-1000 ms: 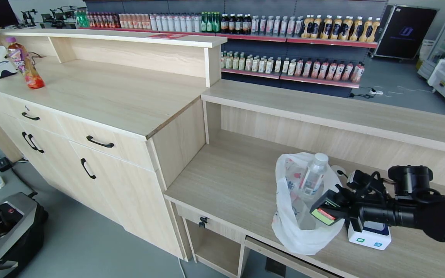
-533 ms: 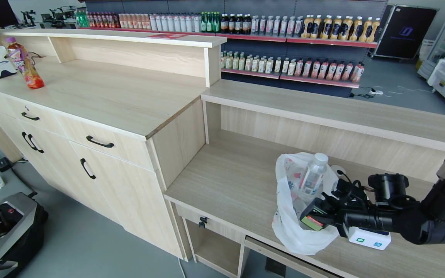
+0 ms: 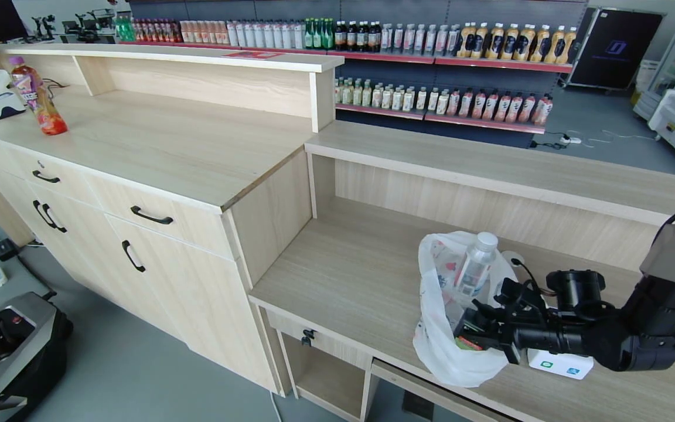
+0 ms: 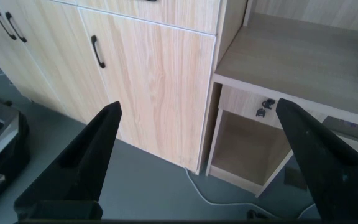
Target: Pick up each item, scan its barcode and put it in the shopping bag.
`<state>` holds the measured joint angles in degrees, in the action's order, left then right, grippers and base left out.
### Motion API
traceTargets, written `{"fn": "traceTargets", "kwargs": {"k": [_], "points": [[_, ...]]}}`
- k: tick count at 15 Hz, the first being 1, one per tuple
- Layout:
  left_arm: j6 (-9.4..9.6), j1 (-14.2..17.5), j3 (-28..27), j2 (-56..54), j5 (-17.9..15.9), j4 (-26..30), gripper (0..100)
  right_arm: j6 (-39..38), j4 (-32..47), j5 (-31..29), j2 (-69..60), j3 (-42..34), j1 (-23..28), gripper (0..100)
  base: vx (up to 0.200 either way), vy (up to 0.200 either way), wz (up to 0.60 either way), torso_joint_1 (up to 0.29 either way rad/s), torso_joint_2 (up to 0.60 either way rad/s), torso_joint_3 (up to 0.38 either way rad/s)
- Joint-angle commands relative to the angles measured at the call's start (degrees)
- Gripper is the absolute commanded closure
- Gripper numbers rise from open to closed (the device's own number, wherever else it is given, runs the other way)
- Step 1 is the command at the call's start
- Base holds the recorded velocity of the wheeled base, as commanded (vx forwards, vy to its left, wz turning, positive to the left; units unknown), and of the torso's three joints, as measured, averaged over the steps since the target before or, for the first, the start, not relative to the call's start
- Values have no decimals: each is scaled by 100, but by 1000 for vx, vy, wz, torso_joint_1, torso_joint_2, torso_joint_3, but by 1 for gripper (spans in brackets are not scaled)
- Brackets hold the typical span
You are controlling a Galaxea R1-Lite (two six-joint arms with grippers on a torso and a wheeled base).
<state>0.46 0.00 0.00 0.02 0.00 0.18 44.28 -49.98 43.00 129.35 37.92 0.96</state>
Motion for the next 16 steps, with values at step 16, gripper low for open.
{"fn": "traceTargets", "kwargs": {"k": [16], "points": [[-2,0,0,-2,0,-1,0,-657,727,-1127,-4278,-497,783,0,0,0,-112,-7,12,7]]}}
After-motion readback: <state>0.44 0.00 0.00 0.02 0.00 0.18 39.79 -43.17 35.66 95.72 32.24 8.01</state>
